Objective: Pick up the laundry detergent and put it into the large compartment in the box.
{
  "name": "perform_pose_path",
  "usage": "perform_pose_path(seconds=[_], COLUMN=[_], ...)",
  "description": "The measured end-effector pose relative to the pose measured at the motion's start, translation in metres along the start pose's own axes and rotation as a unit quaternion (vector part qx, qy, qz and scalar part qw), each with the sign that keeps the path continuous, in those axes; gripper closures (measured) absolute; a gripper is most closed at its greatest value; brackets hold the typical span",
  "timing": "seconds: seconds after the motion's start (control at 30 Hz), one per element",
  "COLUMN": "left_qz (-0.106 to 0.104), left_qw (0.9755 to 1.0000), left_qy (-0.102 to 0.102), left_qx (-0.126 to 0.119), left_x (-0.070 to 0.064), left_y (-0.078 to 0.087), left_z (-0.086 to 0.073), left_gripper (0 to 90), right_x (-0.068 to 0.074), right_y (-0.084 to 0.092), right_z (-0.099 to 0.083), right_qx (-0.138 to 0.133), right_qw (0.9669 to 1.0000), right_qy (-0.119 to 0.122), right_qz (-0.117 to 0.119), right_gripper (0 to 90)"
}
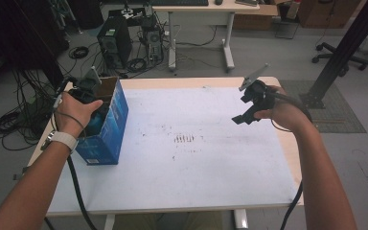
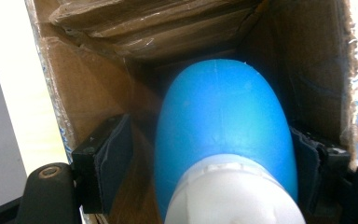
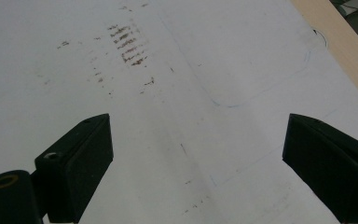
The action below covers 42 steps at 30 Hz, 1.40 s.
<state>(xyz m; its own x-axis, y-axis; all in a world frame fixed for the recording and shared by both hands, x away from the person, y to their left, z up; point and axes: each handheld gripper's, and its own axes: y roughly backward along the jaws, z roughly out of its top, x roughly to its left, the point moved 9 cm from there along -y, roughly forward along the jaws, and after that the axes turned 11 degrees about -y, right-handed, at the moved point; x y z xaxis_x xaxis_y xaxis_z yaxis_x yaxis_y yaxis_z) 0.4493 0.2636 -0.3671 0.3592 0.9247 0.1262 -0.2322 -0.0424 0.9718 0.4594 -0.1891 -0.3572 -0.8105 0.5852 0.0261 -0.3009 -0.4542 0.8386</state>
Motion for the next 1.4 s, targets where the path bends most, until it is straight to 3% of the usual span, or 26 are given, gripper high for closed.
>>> perform_pose_path(seconds=[0.93, 1.4], left_qz=[-0.012, -0.024], left_qw=[0.9998, 0.9994], left_qy=[-0.010, -0.008], left_qx=[-0.010, -0.023], left_x=[0.001, 0.000], left_y=[0.012, 0.024], left_z=[0.000, 0.001], left_gripper=[19.7, 11.3], right_x=[0.002, 0.002], right_y=[0.003, 0.006], right_z=[0.000, 0.000], right_qx=[-0.004, -0.005], right_qw=[1.0000, 1.0000], right_qy=[0.000, 0.000], right_qz=[0.000, -0.003], right_gripper=[8.6, 8.6])
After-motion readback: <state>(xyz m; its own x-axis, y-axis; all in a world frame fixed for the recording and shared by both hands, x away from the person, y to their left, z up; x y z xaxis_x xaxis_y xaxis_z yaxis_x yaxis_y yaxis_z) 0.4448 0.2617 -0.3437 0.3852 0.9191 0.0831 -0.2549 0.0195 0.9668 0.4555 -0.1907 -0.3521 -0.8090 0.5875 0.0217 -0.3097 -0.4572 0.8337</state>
